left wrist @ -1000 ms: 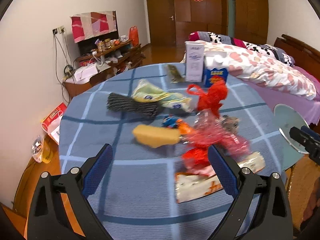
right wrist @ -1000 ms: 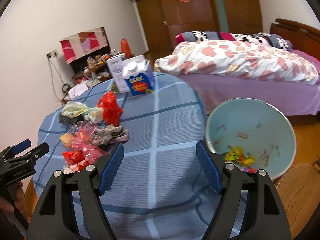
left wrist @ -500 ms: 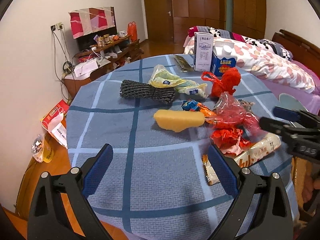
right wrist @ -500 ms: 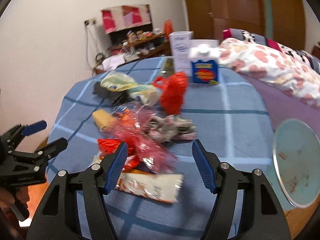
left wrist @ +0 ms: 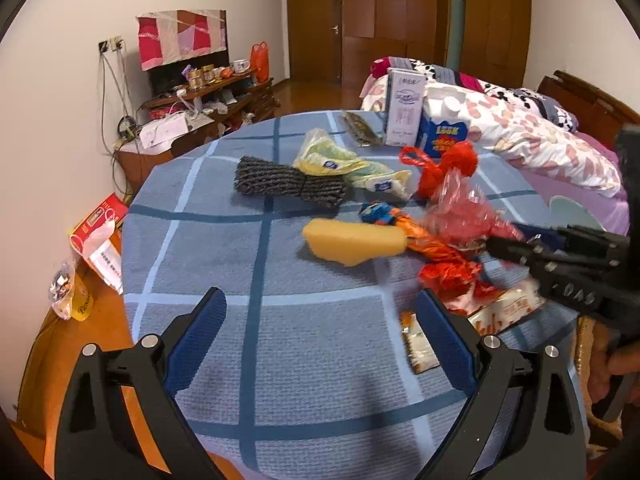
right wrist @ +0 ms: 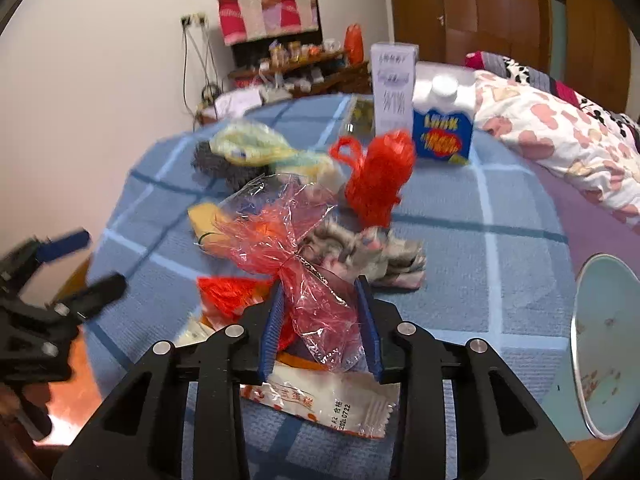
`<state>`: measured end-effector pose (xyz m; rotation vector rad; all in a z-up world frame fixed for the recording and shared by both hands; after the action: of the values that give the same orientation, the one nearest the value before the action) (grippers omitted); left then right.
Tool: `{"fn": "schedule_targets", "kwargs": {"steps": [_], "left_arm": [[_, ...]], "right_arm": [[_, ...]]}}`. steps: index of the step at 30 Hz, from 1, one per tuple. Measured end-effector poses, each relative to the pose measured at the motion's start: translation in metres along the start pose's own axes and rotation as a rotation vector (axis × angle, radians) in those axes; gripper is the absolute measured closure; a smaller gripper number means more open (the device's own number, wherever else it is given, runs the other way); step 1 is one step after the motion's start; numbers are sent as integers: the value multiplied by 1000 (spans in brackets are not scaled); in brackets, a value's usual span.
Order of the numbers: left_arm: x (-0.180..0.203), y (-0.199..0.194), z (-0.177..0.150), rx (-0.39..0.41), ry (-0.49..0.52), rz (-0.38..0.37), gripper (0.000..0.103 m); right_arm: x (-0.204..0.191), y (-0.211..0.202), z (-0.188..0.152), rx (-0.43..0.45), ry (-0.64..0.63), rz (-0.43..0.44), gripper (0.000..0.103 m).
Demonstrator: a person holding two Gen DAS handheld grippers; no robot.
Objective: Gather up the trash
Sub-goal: 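Grasp the pink plastic bag with the right tool while the left tool grasps the orange-red wrapper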
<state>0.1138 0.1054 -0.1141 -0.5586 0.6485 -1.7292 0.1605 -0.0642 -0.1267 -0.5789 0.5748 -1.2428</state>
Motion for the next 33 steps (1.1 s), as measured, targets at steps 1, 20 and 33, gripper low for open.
{"fn": "schedule_targets", "kwargs": {"steps": [1,20,33], "left_arm": [[4,0,1,2,7,-7,10],[103,74,8,-136,69,-92,21],[76,72,11,-129,-20,-116,79]], "right_arm": [[2,-6,3,16,7,2,68],[99,-67,-10,139,278,-121,67],[98,-77,-13,157,303,-114,67]]}}
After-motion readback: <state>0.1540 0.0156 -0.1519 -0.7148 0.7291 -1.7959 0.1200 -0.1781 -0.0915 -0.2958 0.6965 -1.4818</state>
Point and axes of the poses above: each gripper's, at about its wrist camera, not at the fingertips, and y roughly the way its jaws point, x to its right, z to its top, the point moved 7 cm from there along y, roughly the way its jaws point, and after that the axes turned 4 degrees about -z, right-handed, at the moved point
